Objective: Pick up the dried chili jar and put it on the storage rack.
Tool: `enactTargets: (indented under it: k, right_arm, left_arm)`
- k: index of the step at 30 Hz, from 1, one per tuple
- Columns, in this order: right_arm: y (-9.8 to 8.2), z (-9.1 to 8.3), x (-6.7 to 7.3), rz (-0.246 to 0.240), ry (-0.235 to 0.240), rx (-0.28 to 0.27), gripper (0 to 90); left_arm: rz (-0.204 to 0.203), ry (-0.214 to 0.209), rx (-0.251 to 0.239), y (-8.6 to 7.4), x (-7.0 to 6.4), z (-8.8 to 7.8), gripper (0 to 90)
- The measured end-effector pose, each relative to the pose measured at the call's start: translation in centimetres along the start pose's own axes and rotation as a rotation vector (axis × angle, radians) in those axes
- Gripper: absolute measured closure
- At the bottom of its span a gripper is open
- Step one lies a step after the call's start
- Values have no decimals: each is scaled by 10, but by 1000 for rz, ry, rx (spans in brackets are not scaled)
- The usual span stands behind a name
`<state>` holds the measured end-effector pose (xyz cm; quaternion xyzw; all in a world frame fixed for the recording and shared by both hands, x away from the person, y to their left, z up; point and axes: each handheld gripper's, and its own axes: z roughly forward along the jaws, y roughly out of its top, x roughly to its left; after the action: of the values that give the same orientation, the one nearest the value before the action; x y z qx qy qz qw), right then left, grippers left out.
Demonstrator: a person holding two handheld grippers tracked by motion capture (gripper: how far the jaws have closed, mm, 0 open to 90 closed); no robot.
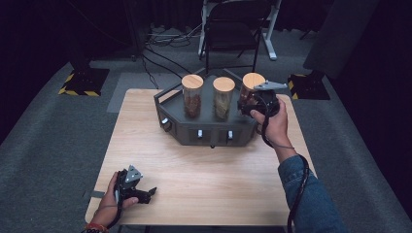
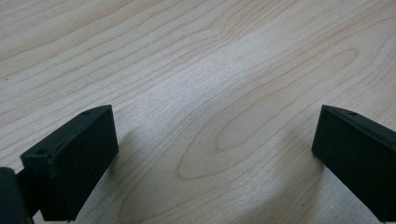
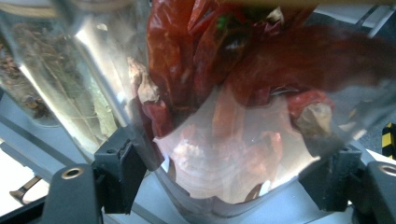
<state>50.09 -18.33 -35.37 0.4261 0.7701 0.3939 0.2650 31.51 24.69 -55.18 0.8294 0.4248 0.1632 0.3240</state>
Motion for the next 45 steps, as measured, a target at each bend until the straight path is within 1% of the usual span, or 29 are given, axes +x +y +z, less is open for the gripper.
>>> enactTargets:
  k: [12,26,31,40,42,45]
  right_arm:
    - [-5,17,-2,14,-7,37,257]
    - [-8,28,1,19,3,65,257]
    - [-10,31,0,28,9,75,257]
    - [-12,31,-3,49,17,69,257]
    - [-14,31,-4,63,16,61,256]
    - [-16,32,-5,71,20,49,256]
  left_arm:
    - [1,0,1,0,0,0,2]
    - [1,0,1,0,0,0,2]
    - [1,0,1,0,0,0,2]
    - [0,-1,1,0,0,0,2]
    - [0,-1,1,0,0,0,2]
    - [1,0,1,0,0,0,2]
